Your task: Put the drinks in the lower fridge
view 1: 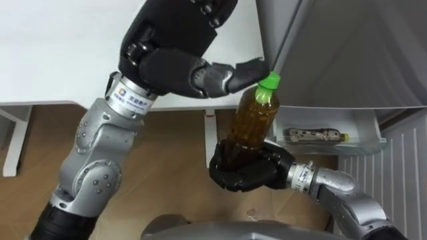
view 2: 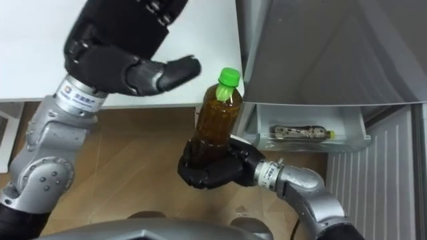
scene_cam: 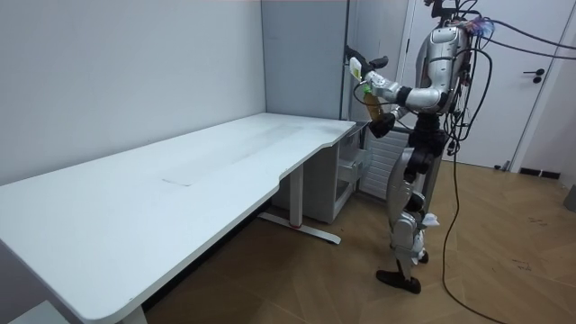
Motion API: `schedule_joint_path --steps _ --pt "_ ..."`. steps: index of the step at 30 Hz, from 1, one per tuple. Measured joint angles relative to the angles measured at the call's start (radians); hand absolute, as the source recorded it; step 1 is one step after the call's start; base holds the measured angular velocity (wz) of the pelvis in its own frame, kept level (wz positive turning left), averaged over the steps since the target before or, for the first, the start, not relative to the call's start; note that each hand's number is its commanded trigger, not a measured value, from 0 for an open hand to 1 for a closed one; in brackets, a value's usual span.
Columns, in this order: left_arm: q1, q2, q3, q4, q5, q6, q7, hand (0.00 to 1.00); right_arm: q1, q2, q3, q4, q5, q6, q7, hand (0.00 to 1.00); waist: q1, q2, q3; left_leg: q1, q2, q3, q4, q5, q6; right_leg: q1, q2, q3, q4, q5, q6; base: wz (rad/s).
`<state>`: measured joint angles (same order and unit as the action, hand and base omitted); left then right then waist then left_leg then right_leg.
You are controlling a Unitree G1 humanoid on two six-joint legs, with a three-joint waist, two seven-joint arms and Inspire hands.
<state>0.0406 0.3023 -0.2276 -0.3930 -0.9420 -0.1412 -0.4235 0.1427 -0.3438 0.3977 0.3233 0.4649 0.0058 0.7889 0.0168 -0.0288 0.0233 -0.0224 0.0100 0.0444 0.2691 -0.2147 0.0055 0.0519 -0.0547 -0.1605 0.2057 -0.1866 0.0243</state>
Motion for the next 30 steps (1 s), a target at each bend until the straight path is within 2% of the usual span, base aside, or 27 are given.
schedule_joint_path --steps 2,5,10,12,14,16,18,19,21,22,24,25,27,29,30 --pt "-0.001 -0.005 0.038 0.0 -0.012 0.0 -0.002 0.0 0.001 0.007 -0.019 0.019 -0.011 0.005 0.009 1.0 0.014 0.0 0.0011 -0.002 0.003 0.006 0.0 0.0 0.0 -0.004 0.002 0.007 0.0 0.0 0.0 -0.09" --pt "-0.002 -0.008 0.114 -0.009 -0.07 0.003 0.0 0.0 0.025 0.01 -0.066 0.023 -0.028 0.038 0.009 1.0 0.036 0.003 0.0004 -0.002 0.003 0.007 -0.002 -0.001 0.0 -0.004 0.003 0.006 0.0 0.0 0.0 -0.01" --pt "-0.009 -0.015 0.243 -0.023 -0.082 0.001 0.033 0.0 0.078 0.029 -0.145 0.018 -0.04 0.047 0.003 1.0 0.084 0.006 -0.0016 0.002 0.004 0.005 -0.005 -0.001 0.0 -0.001 0.003 -0.004 -0.002 0.0 0.0 0.02" --pt "-0.005 -0.02 0.317 -0.033 -0.068 -0.01 0.071 0.0 0.11 0.046 -0.198 0.011 -0.065 0.047 0.0 1.0 0.108 0.007 -0.0024 0.003 0.004 0.003 -0.006 -0.001 0.0 0.0 0.003 -0.004 -0.003 0.0 0.0 0.0" --pt "-0.005 -0.022 0.37 -0.034 -0.067 -0.019 0.114 0.0 0.116 0.043 -0.209 0.011 -0.08 0.047 -0.011 1.0 0.125 0.007 -0.0029 0.008 0.003 0.004 -0.009 -0.001 0.0 0.004 0.002 -0.006 -0.003 0.0 0.0 0.0" --pt "-0.002 -0.028 0.432 -0.035 -0.019 -0.022 0.17 0.0 0.132 0.049 -0.23 0.011 -0.081 0.047 -0.018 1.0 0.137 0.011 -0.0034 0.021 0.002 0.001 -0.014 -0.001 0.0 0.018 0.002 -0.007 -0.008 0.0 0.0 0.0" --pt "0.017 -0.036 0.544 -0.035 0.092 -0.028 0.268 0.0 0.161 0.069 -0.286 0.011 -0.091 0.036 -0.019 1.0 0.158 0.02 -0.0073 0.046 0.0 -0.001 -0.03 -0.001 0.0 0.041 0.002 -0.008 -0.023 0.0 0.0 -0.02" --pt "0.024 -0.04 0.574 -0.035 0.116 -0.033 0.296 0.0 0.166 0.072 -0.301 0.011 -0.097 0.036 -0.02 1.0 0.16 0.024 -0.0077 0.052 -0.001 -0.002 -0.033 0.0 0.0 0.045 0.001 -0.009 -0.023 0.0 0.0 0.0" --pt "0.065 -0.053 0.7 -0.035 0.217 -0.063 0.412 0.0 0.186 0.082 -0.365 0.01 -0.13 0.029 -0.034 1.0 0.169 0.037 -0.0147 0.053 -0.002 -0.002 -0.035 0.0 0.0 0.046 0.0 -0.018 -0.023 0.0 0.0 0.0" --pt "0.075 -0.056 0.727 -0.035 0.231 -0.072 0.443 0.0 0.191 0.086 -0.379 0.01 -0.135 0.028 -0.041 1.0 0.174 0.039 -0.0153 0.053 -0.002 -0.003 -0.037 0.0 0.0 0.045 0.0 -0.019 -0.024 0.0 0.0 0.0" --pt "0.106 -0.074 0.823 -0.027 0.244 -0.102 0.581 0.0 0.202 0.09 -0.402 0.01 -0.16 0.028 -0.068 1.0 0.194 0.039 -0.0155 0.056 0.0 -0.005 -0.042 0.001 -0.003 0.043 0.003 -0.021 -0.023 -0.001 0.001 0.0" --pt "0.112 -0.076 0.84 -0.016 0.244 -0.111 0.614 0.0 0.206 0.091 -0.404 0.008 -0.159 0.028 -0.071 1.0 0.202 0.04 -0.0153 0.056 0.001 -0.006 -0.042 0.002 -0.003 0.043 0.003 -0.024 -0.023 -0.001 0.001 0.05" --pt "0.126 -0.082 0.89 0.063 0.245 -0.12 0.745 0.0 0.239 0.093 -0.406 -0.021 -0.156 0.032 -0.101 1.0 0.239 0.047 -0.0198 0.052 0.0 -0.012 -0.044 0.002 -0.003 0.035 0.002 -0.035 -0.024 -0.001 0.001 0.06" --pt "0.152 -0.085 0.899 0.13 0.243 -0.122 0.835 0.0 0.24 0.097 -0.395 -0.025 -0.156 0.041 -0.123 1.0 0.25 0.046 -0.0238 0.056 -0.002 -0.017 -0.048 0.002 -0.003 0.038 0.001 -0.039 -0.024 -0.001 0.001 0.06" --pt "0.174 -0.085 0.893 0.188 0.223 -0.127 0.882 0.0 0.239 0.103 -0.387 -0.026 -0.157 0.044 -0.141 1.0 0.257 0.047 -0.0233 0.065 -0.003 -0.02 -0.052 0.004 -0.003 0.048 0.001 -0.042 -0.026 -0.001 0.001 0.09"
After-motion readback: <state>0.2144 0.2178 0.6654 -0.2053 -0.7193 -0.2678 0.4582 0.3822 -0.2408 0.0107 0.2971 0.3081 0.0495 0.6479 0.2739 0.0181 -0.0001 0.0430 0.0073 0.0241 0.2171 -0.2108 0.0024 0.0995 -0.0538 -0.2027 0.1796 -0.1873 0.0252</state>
